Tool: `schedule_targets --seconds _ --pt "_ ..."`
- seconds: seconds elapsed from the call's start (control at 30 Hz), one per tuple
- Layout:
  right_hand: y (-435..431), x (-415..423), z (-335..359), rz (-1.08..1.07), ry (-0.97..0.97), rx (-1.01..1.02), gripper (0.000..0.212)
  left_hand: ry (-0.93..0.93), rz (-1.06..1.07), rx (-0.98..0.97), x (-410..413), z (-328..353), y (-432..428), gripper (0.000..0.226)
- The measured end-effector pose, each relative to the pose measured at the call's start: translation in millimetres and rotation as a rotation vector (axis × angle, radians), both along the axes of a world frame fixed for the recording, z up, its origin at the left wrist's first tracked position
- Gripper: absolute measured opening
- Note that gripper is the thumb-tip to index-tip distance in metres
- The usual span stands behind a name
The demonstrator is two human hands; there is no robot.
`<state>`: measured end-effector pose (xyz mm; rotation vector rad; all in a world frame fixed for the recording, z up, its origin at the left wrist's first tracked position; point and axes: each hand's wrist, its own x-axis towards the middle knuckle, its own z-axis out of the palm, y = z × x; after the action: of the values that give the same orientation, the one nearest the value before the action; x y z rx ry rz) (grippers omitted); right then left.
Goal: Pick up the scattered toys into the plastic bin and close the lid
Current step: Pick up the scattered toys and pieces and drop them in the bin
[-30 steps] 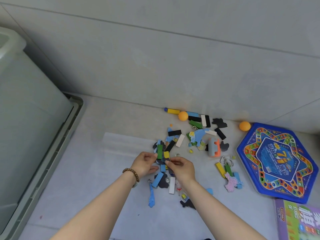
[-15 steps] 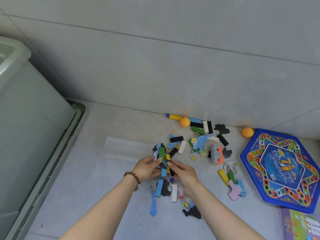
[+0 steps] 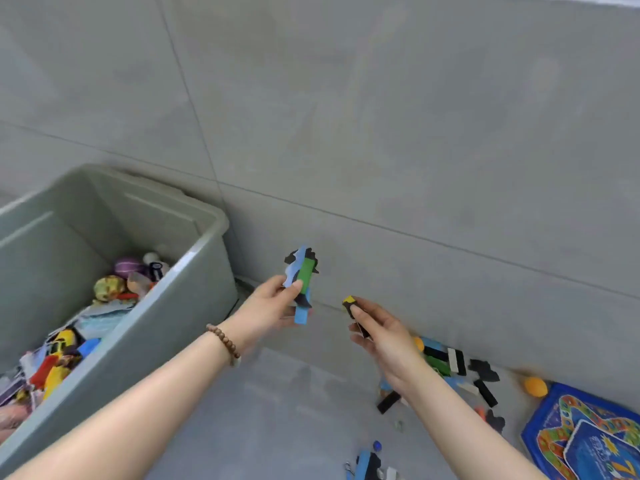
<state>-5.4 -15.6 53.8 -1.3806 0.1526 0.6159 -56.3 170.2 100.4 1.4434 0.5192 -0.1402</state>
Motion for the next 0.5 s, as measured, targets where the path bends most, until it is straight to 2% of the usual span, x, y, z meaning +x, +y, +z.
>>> schedule_targets --seconds 0.13,0.23,0.33,0.4,0.5 --pt "85.6 -8.6 56.5 0.246 -0.11 -0.022 0.01 -0.077 0.191 0.14 -45.3 55.3 94.4 0.015" --pt "168.7 -29.9 84.6 0.405 -0.135 -0.032 0.008 -0.034 0.352 0.24 -96.5 58.4 164.0 0.013" --pt "246.5 -54.5 93.9 0.513 -0.125 -0.031 0.019 0.08 0.465 0.276 -145.7 38.9 217.8 0.018" --pt "287.5 -64.8 93.1 0.509 -0.127 -0.063 0.029 0.154 0.489 0.243 -169.0 24.5 243.3 0.018" --pt "319.7 -67.0 81.5 0.5 -0.261 -0.237 0.039 0.233 0.527 0.226 -191.2 7.9 268.1 0.013"
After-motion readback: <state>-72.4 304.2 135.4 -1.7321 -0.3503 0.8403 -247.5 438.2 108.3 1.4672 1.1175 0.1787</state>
